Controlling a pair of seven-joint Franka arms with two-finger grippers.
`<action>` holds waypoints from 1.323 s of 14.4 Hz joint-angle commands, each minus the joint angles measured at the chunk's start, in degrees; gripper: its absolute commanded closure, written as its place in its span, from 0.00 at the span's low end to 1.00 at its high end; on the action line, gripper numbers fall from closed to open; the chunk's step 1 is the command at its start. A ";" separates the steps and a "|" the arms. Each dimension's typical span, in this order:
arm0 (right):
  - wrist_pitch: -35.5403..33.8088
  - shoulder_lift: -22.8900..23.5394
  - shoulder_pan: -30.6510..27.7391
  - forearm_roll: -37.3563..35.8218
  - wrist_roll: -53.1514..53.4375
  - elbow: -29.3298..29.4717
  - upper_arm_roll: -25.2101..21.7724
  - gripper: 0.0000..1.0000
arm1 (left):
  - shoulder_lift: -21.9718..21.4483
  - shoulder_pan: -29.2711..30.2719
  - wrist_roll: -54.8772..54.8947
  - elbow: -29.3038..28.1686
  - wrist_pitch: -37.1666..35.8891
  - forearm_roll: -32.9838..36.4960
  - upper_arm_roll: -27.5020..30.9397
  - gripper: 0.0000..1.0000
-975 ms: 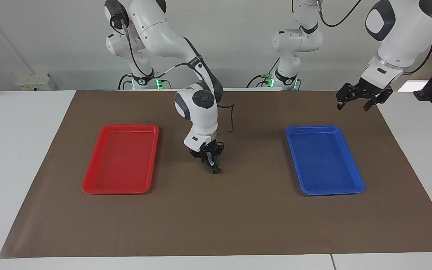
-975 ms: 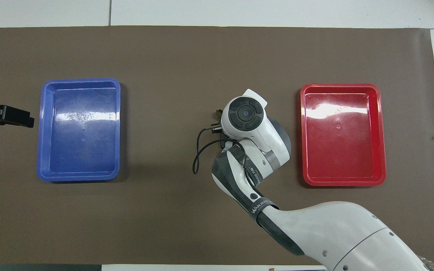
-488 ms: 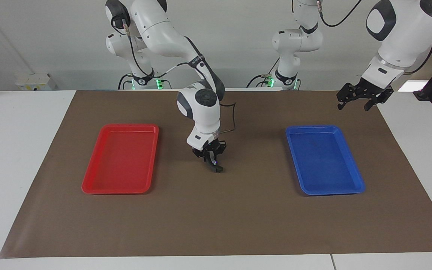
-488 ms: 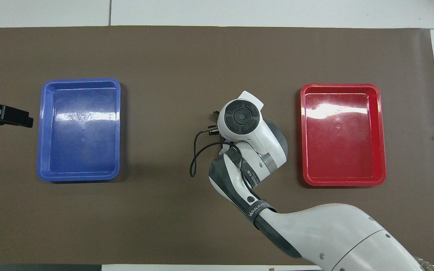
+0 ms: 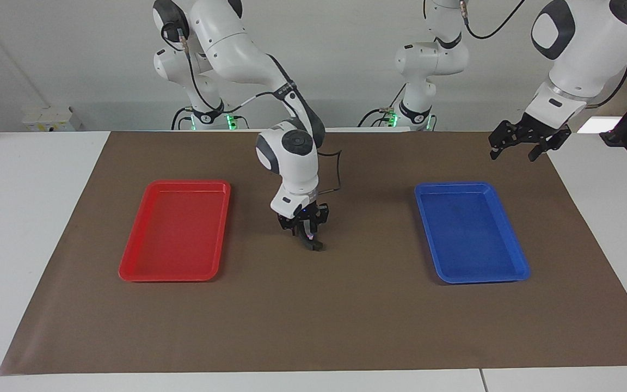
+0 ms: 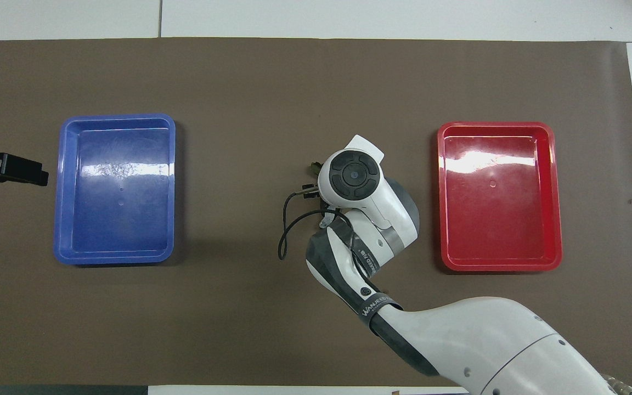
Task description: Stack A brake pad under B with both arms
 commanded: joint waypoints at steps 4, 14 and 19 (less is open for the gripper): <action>-11.82 -13.30 -8.89 -0.78 -0.29 -0.75 -0.37 0.00 | -1.59 0.29 -0.43 -1.30 -0.10 -0.52 0.09 0.01; -30.72 -29.14 -29.13 0.18 -8.19 1.09 -0.63 0.00 | -1.06 -0.67 -0.52 0.02 -1.77 0.62 -0.35 0.01; -46.81 -29.32 -35.30 4.76 -16.81 11.98 -1.51 0.00 | -0.62 -0.67 -0.69 0.55 -1.69 0.53 -0.44 0.01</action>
